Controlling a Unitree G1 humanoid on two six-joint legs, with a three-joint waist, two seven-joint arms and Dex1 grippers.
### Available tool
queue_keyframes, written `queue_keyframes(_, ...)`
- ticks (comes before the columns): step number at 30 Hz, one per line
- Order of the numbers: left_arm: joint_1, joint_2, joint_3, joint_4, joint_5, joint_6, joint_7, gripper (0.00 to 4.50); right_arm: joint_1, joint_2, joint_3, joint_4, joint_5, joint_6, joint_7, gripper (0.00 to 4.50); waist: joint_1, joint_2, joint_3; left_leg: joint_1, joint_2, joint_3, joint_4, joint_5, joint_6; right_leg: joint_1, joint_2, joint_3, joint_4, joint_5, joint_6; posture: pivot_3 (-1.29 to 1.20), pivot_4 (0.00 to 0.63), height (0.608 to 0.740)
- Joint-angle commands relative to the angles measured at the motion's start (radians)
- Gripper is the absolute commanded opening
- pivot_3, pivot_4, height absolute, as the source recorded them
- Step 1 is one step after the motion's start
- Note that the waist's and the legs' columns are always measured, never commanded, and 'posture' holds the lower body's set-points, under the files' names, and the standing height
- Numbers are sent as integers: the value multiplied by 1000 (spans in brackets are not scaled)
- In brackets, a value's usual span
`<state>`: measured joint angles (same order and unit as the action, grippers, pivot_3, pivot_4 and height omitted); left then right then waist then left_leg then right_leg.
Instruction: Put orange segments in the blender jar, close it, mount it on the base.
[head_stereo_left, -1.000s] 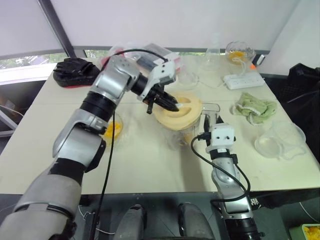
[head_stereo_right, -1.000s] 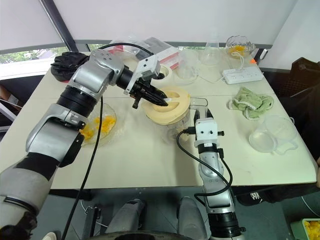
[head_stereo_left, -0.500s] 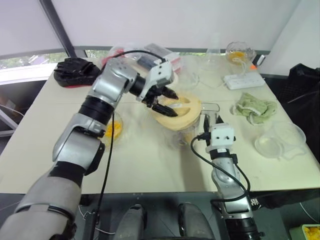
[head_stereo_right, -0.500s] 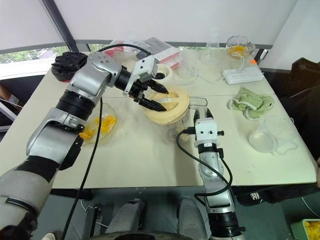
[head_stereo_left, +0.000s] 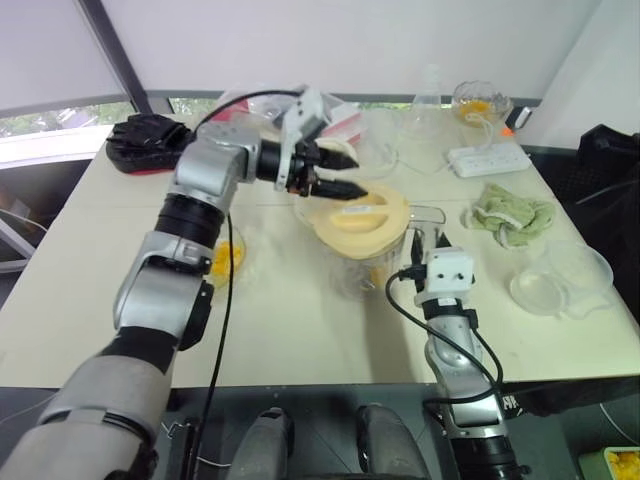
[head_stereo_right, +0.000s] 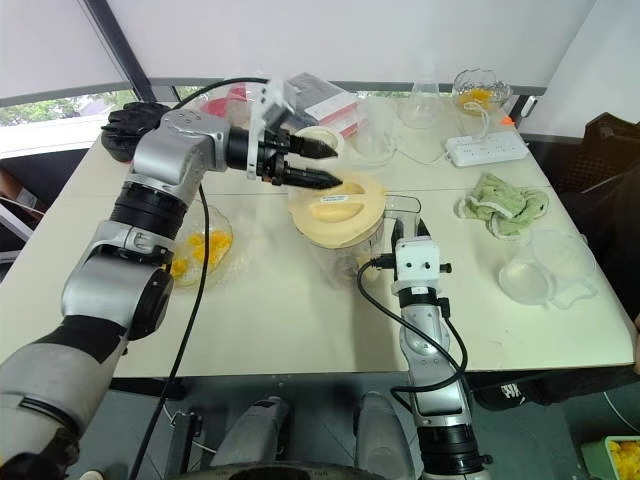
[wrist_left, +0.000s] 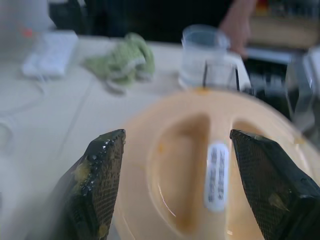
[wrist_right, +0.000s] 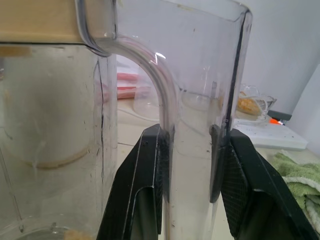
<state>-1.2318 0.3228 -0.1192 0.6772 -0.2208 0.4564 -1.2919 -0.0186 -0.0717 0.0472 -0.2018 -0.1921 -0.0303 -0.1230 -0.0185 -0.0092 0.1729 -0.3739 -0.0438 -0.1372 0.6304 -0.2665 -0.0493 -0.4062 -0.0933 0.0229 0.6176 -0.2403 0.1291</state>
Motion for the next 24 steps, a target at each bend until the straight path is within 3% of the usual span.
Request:
queue_keyframes(1,-24,14,115,-4,-53,-3,110,3487,-5,-7,-44,15,7,2,-10,944,-1,0,0,0,0,0,0,0,0,0,0,0,0,0,0,0,150,740)
queue_keyframes(6,108,62,190,-135,-77,37,232,3487,-24,4,-66,18,59,-7,-4,944,-2,1,1,0,0,0,0,1,-1,0,0,0,1,0,0,0,150,740)
queue_keyframes(12,385,100,243,-448,-132,171,368,3487,-71,3,-102,30,120,-14,15,944,-2,1,3,-1,0,0,-1,3,-5,-4,0,2,4,0,0,0,150,740)
queue_keyframes(24,694,93,207,-827,-189,260,515,3487,-176,-24,-143,190,183,-74,83,944,-12,2,5,0,1,2,-1,4,-8,-4,0,3,7,2,-2,0,150,740)
